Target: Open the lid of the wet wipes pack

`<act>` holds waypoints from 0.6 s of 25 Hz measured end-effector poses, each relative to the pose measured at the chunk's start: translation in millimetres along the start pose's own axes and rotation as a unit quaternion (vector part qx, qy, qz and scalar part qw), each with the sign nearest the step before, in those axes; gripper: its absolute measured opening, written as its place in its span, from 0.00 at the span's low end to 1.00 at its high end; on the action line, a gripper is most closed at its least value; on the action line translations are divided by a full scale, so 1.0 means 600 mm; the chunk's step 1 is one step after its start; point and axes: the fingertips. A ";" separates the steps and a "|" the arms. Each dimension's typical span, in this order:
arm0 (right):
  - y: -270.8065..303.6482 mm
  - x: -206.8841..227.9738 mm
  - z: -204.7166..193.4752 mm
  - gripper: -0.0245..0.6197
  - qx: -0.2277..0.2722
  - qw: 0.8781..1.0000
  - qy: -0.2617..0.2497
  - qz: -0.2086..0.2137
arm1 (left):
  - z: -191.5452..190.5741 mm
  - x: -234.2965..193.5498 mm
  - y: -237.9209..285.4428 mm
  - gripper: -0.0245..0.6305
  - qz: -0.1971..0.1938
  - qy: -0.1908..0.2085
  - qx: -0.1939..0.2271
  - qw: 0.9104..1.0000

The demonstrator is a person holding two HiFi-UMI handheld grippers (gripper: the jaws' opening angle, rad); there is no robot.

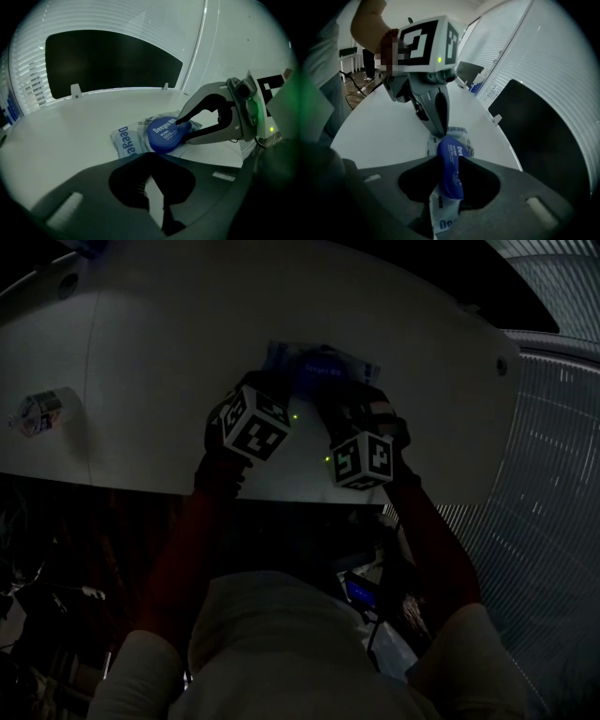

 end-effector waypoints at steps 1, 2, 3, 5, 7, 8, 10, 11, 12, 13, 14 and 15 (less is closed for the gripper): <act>-0.004 0.007 0.004 0.21 0.004 1.000 0.003 -0.006 | 0.000 0.000 0.000 0.04 -0.001 0.000 0.000 1.000; -0.008 0.016 0.011 0.21 0.007 1.000 0.007 -0.013 | 0.000 0.000 0.000 0.04 -0.001 0.000 0.000 1.000; -0.013 0.028 0.018 0.21 0.009 1.000 0.012 -0.020 | 0.000 0.001 0.000 0.04 -0.001 0.000 0.000 1.000; -0.019 0.052 0.030 0.21 0.011 0.999 0.020 -0.032 | 0.000 0.000 -0.001 0.04 -0.002 0.000 0.001 1.000; -0.018 0.073 0.039 0.21 0.014 0.999 0.022 -0.040 | 0.000 0.000 -0.001 0.04 -0.002 0.000 0.001 1.000; -0.017 0.083 0.043 0.21 0.015 0.999 0.021 -0.045 | -0.001 0.000 -0.001 0.04 -0.002 0.000 0.002 1.000; -0.011 0.102 0.049 0.21 0.019 0.998 0.018 -0.056 | -0.001 0.000 -0.001 0.04 -0.003 -0.001 0.003 1.000; -0.006 0.112 0.051 0.21 0.019 0.998 0.015 -0.063 | -0.001 0.001 -0.001 0.04 -0.003 -0.001 0.003 1.000; 0.000 0.121 0.051 0.21 0.019 0.997 0.012 -0.070 | -0.001 0.001 -0.001 0.04 -0.003 -0.001 0.003 1.000; 0.008 0.129 0.050 0.21 0.019 0.997 0.008 -0.076 | 0.000 0.001 -0.001 0.04 -0.003 -0.001 0.004 1.000; 0.018 0.136 0.045 0.21 0.018 0.996 0.004 -0.083 | 0.000 0.000 -0.001 0.04 -0.003 -0.001 0.005 1.000; 0.028 0.141 0.040 0.21 0.016 0.996 0.000 -0.087 | 0.000 0.000 -0.002 0.04 -0.004 -0.002 0.005 1.000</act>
Point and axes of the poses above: the fingertips, and each gripper's own axes: y forward along the fingers, x to its right, z out of its top, and after that the axes turned 14 degrees about -z, right-handed
